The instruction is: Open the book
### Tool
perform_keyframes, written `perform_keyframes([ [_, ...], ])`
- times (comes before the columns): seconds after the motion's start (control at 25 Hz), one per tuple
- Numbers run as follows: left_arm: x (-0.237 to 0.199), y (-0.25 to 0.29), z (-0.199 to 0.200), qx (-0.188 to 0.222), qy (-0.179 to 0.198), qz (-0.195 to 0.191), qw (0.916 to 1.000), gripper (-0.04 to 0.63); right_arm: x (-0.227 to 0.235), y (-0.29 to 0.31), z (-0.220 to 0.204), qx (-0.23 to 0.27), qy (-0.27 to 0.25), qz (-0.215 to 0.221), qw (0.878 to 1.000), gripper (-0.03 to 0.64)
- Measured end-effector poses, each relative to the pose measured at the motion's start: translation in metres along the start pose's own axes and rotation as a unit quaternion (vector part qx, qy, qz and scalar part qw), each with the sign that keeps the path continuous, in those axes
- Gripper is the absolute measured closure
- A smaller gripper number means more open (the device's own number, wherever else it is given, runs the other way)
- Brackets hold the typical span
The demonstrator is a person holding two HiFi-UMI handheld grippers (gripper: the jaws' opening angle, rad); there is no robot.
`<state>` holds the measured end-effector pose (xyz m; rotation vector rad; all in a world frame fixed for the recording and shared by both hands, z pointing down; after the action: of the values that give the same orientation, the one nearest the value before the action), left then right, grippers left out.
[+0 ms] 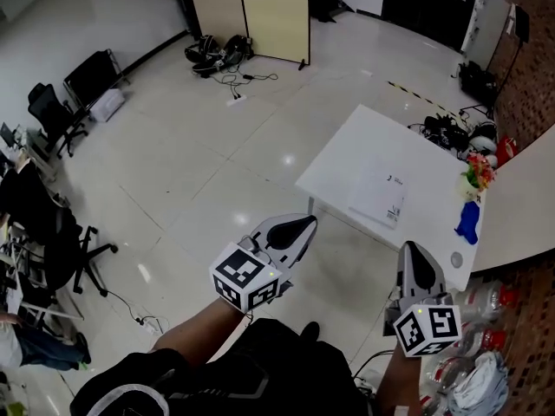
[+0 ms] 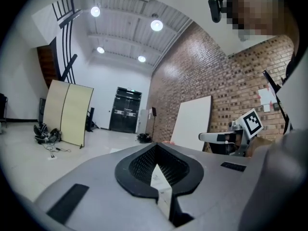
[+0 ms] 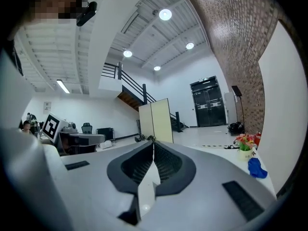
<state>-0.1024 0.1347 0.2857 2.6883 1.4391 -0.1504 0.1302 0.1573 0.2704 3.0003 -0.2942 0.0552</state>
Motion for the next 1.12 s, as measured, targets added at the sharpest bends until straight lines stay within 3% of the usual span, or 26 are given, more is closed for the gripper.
perform_keyframes([
  [0.12,-0.018,0.026,0.006,0.006,-0.015,0.010,0.9998,0.600,0.020,0.031,0.003,-0.003,-0.006,0.000,1.000,0.617],
  [0.36,-0.068,0.070,0.008,-0.011,-0.003,0.007,0.9999,0.600,0.041,0.091,0.004,-0.008,-0.003,-0.003,1.000,0.615],
  [0.8,-0.202,0.140,0.013,-0.008,-0.020,-0.060,0.9980,0.600,0.035,0.226,0.017,-0.017,-0.001,-0.054,0.998,0.615],
  [1.12,-0.244,0.176,-0.002,-0.026,-0.034,-0.088,0.9952,0.600,0.039,0.280,0.011,-0.051,-0.015,-0.056,0.997,0.615],
])
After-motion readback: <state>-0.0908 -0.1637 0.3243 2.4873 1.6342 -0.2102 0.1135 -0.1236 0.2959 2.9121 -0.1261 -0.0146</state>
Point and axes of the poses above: the fingertips, and each gripper's own axes: y forward along the fingers, x to its right, z out of its top, the point moved 5 cm from there along -y, backward along the fingers, and after that the axes turned 14 degrees about -z, right-handed, at the moved point
